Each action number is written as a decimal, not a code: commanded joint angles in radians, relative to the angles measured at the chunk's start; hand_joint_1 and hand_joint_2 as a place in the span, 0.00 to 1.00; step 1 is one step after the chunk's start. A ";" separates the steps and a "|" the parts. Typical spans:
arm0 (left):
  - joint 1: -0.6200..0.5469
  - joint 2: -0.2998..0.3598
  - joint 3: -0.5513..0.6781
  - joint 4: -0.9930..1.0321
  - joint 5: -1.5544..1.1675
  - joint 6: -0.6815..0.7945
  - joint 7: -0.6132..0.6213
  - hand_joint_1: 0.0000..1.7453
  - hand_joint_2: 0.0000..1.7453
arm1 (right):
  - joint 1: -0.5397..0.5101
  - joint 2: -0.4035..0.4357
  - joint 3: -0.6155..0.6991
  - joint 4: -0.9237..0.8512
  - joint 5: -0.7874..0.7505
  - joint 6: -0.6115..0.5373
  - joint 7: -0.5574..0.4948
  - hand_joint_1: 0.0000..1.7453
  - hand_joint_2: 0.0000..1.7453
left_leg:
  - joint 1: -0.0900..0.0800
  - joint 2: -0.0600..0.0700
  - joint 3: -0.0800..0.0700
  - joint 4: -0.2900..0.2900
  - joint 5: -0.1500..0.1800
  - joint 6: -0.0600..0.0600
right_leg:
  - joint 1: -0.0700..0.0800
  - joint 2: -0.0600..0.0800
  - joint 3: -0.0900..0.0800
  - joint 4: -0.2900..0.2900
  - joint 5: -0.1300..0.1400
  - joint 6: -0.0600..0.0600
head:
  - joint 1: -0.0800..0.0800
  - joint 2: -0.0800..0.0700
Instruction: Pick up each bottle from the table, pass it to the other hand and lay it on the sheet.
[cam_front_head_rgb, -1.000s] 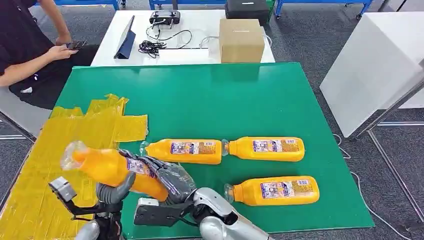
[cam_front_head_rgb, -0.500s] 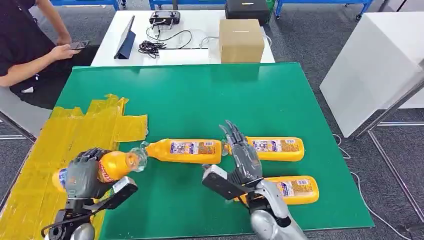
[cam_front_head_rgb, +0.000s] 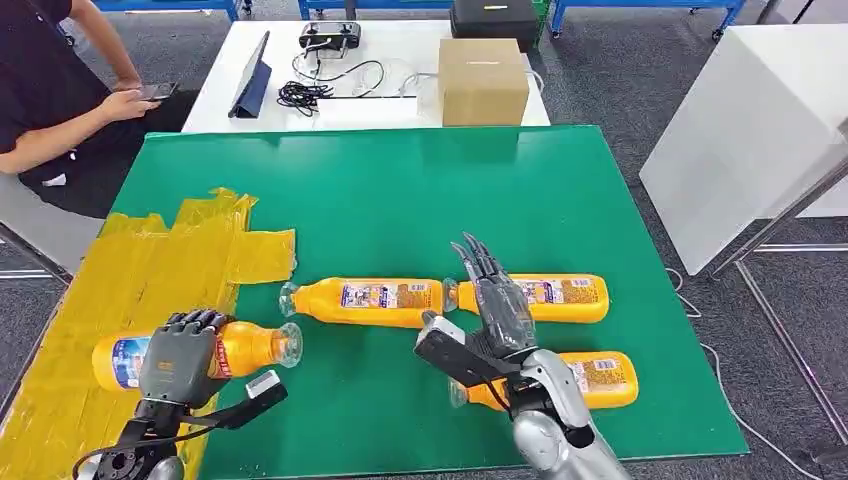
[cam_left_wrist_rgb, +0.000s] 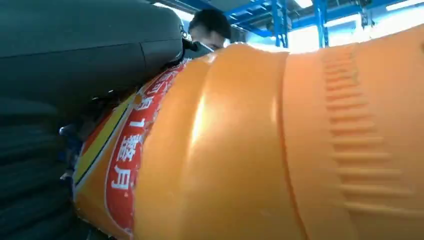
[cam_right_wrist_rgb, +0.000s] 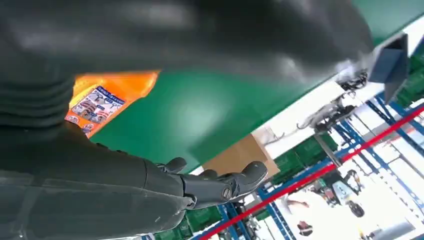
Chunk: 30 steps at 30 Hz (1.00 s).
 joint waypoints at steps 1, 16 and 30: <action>-0.075 0.047 -0.071 0.138 -0.009 -0.015 0.023 0.00 0.00 | -0.088 -0.016 0.004 0.111 0.001 0.030 0.023 0.00 1.00 | 0.000 0.001 0.003 -0.001 0.000 -0.001 | 0.000 0.000 0.003 -0.002 0.000 0.000 | 0.000 0.000; -0.143 0.062 -0.098 0.179 -0.016 0.026 0.026 0.00 0.00 | -0.203 -0.013 0.040 0.311 0.007 0.123 0.059 0.00 1.00 | 0.000 0.002 0.001 -0.001 0.001 -0.001 | 0.000 0.001 0.001 -0.001 0.001 0.000 | 0.000 0.000; -0.214 0.063 -0.134 0.174 0.101 0.050 -0.041 0.00 0.00 | -0.334 0.041 0.099 0.585 0.031 0.186 0.067 0.00 1.00 | 0.001 0.002 0.001 0.000 0.002 -0.001 | 0.001 0.001 0.001 0.000 0.001 0.000 | 0.000 0.000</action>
